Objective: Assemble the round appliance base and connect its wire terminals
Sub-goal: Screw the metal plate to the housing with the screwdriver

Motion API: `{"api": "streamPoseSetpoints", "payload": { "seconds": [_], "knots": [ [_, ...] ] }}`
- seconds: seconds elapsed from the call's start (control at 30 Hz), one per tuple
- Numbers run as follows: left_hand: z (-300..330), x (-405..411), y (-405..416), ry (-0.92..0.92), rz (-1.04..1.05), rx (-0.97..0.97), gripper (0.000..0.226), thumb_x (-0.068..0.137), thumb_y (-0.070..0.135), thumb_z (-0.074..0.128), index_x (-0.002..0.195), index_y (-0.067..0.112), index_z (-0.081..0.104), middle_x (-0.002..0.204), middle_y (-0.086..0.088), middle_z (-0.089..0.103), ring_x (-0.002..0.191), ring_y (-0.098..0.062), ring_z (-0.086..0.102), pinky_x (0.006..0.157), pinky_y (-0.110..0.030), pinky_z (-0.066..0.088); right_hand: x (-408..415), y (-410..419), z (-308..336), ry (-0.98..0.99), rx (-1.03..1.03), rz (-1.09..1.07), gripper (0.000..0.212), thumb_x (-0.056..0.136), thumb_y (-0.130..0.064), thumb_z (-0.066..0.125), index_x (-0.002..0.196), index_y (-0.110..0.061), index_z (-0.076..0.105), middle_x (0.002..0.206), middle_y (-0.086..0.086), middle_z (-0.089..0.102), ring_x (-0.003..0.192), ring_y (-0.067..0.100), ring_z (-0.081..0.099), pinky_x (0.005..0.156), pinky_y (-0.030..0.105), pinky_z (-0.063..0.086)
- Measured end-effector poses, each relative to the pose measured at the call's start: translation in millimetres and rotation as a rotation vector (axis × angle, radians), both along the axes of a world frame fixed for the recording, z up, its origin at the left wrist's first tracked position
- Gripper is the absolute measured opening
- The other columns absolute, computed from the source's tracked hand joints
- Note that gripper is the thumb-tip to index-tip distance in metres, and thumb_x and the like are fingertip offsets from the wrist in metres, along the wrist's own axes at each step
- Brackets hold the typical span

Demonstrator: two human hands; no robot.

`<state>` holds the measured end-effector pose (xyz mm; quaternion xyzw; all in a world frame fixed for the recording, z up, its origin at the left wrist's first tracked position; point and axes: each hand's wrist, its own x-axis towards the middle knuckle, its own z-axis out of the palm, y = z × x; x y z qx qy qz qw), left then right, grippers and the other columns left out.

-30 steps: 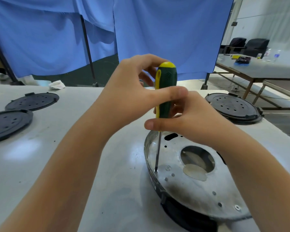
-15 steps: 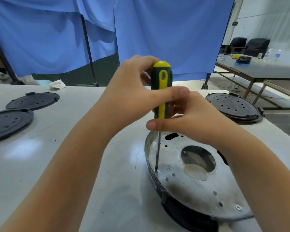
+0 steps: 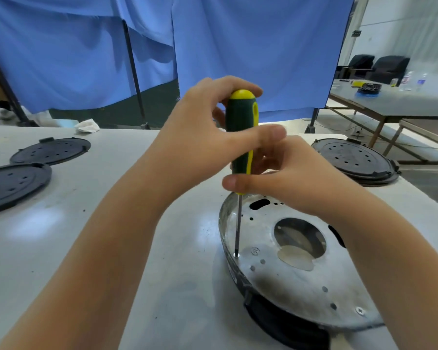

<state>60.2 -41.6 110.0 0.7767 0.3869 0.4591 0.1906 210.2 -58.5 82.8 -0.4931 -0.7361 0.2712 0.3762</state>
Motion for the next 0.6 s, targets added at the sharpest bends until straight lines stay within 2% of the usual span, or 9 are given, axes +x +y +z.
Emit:
{"api": "streamPoseSetpoints", "payload": {
  "seconds": [0.1,0.17,0.27,0.3,0.37,0.43,0.5,0.53,0.6],
  "knots": [
    [0,0,0,-0.082,-0.037,0.005,0.047,0.073,0.036,0.081,0.117,0.034,0.063,0.088,0.015,0.063,0.08,-0.003,0.066,0.078,-0.023,0.057,1,3,-2,0.021,-0.054,0.012,0.03,0.068,-0.044,0.075,0.089,-0.024,0.067,0.085,-0.008,0.072,0.078,0.003,0.068,0.072,0.024,0.056],
    [1,-3,1,-0.095,-0.122,-0.045,0.048,0.081,0.023,0.075,0.125,0.032,0.059,0.1,0.008,0.068,0.09,-0.005,0.068,0.083,-0.026,0.057,6,4,0,0.088,-0.176,0.13,0.022,0.081,-0.028,0.071,0.101,-0.022,0.068,0.096,-0.009,0.074,0.091,0.005,0.069,0.087,0.029,0.053],
    [3,-7,1,-0.023,-0.245,-0.142,0.049,0.088,0.02,0.053,0.131,0.043,0.05,0.115,0.009,0.065,0.107,0.0,0.062,0.088,-0.025,0.055,12,2,1,0.175,-0.322,0.29,0.03,0.087,-0.006,0.063,0.117,-0.011,0.061,0.108,0.002,0.072,0.1,0.016,0.069,0.094,0.033,0.052],
    [4,-7,1,-0.007,-0.25,-0.163,0.051,0.085,0.022,0.048,0.13,0.047,0.048,0.114,0.011,0.064,0.107,0.001,0.06,0.089,-0.025,0.053,12,2,1,0.161,-0.312,0.29,0.029,0.086,-0.008,0.065,0.115,-0.011,0.062,0.106,0.003,0.073,0.098,0.018,0.069,0.095,0.037,0.052],
    [2,-4,1,0.004,-0.186,-0.139,0.046,0.086,0.033,0.053,0.13,0.046,0.048,0.105,0.011,0.064,0.102,-0.003,0.06,0.089,-0.025,0.052,10,3,1,0.055,-0.217,0.18,0.027,0.077,-0.025,0.076,0.102,-0.02,0.067,0.096,-0.004,0.074,0.089,0.014,0.071,0.092,0.044,0.053],
    [-1,2,-1,0.042,-0.027,-0.014,0.046,0.082,0.048,0.067,0.125,0.041,0.054,0.099,0.012,0.061,0.094,-0.005,0.061,0.089,-0.027,0.052,4,3,-1,-0.065,-0.102,0.031,0.038,0.061,-0.048,0.08,0.089,-0.025,0.066,0.081,-0.01,0.07,0.071,0.004,0.067,0.077,0.035,0.058],
    [-2,5,-2,0.019,0.08,0.089,0.045,0.072,0.05,0.076,0.113,0.037,0.061,0.099,0.01,0.062,0.086,-0.005,0.062,0.083,-0.025,0.053,-2,3,-5,-0.114,0.001,-0.05,0.044,0.055,-0.059,0.076,0.079,-0.025,0.06,0.065,-0.012,0.058,0.054,0.0,0.053,0.058,0.018,0.05],
    [-1,5,-2,-0.012,0.08,0.094,0.043,0.071,0.047,0.078,0.109,0.036,0.063,0.098,0.01,0.064,0.082,-0.006,0.063,0.081,-0.024,0.053,-4,3,-5,-0.122,0.023,-0.062,0.045,0.056,-0.06,0.075,0.076,-0.023,0.058,0.06,-0.013,0.053,0.052,0.001,0.049,0.054,0.014,0.045],
    [1,3,-1,-0.051,0.017,0.042,0.038,0.077,0.034,0.077,0.113,0.034,0.064,0.098,0.011,0.066,0.081,-0.004,0.066,0.08,-0.023,0.055,-2,4,-5,-0.113,-0.012,-0.039,0.041,0.063,-0.058,0.072,0.081,-0.023,0.061,0.069,-0.014,0.06,0.063,0.003,0.057,0.065,0.019,0.052]
  ]
}}
